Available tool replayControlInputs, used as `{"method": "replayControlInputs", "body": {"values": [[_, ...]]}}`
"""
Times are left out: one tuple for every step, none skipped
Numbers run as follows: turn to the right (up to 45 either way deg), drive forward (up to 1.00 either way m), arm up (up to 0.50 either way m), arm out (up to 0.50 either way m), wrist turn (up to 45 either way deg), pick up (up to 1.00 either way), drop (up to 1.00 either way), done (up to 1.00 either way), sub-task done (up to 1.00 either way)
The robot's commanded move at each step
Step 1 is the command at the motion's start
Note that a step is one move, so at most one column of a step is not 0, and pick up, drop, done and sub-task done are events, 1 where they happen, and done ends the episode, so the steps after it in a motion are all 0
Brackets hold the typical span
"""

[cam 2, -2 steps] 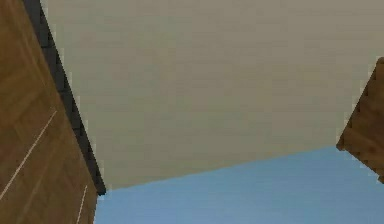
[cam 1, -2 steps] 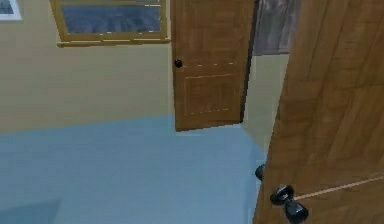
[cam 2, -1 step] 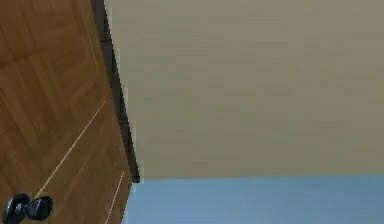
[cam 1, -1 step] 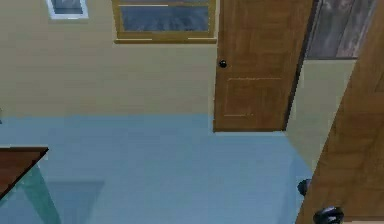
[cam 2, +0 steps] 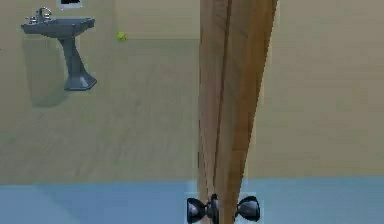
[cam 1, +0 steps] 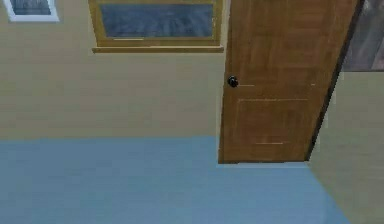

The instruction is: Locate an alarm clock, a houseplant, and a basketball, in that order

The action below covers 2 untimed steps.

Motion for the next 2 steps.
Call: {"method": "replayControlInputs", "body": {"values": [[39.0, 0.00, 0.00, 0.00, 0.0, 0.00, 0.00, 0.00, 0.00], [0.0, 0.35, 0.00, 0.00, 0.0, 0.00, 0.00, 0.00, 0.00]]}}
